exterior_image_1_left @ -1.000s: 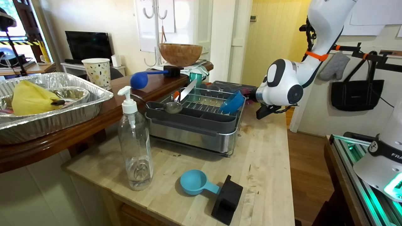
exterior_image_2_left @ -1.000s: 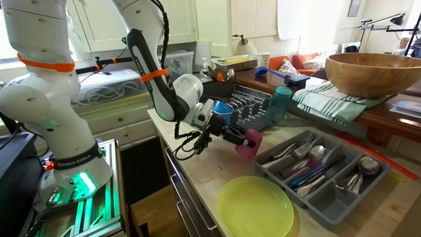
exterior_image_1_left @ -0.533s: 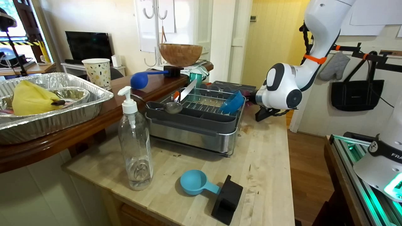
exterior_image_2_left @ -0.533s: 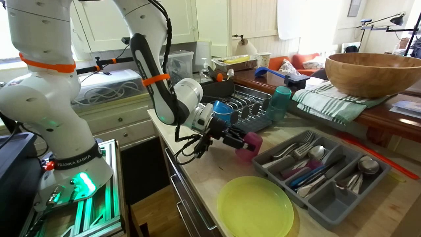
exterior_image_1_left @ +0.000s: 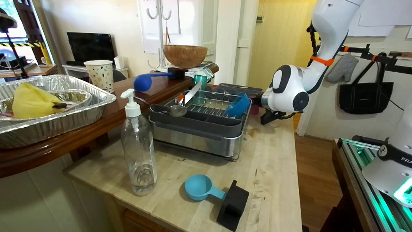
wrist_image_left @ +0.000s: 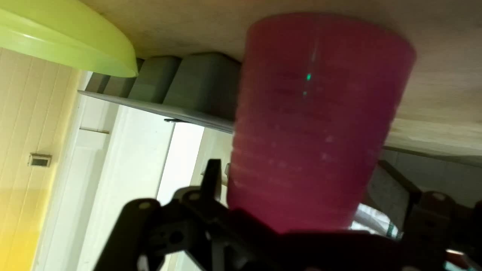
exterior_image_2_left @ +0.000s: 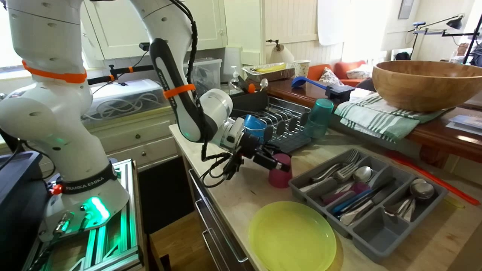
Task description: Put the purple cup upside down.
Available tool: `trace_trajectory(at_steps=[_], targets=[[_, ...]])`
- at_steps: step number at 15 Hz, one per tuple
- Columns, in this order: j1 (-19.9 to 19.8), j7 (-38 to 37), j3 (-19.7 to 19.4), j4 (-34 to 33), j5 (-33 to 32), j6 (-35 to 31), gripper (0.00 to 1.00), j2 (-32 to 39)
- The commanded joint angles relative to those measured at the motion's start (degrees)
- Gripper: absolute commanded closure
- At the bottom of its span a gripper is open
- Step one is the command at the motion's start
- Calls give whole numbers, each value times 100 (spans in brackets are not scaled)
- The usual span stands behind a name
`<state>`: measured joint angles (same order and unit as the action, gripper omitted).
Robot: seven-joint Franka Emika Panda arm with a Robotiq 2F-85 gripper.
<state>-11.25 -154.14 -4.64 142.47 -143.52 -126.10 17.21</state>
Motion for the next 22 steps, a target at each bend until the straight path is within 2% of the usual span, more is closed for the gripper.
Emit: trace_trajectory(at_steps=[1, 7, 11, 22], targets=[[0, -187, 143, 162, -123, -12, 0, -297], [10, -50, 125, 428, -123, -334, 0, -799], [-24, 332, 0, 628, -119, -834, 0, -1246], [-82, 1002, -620, 567, 37, -2969, 0, -2162]])
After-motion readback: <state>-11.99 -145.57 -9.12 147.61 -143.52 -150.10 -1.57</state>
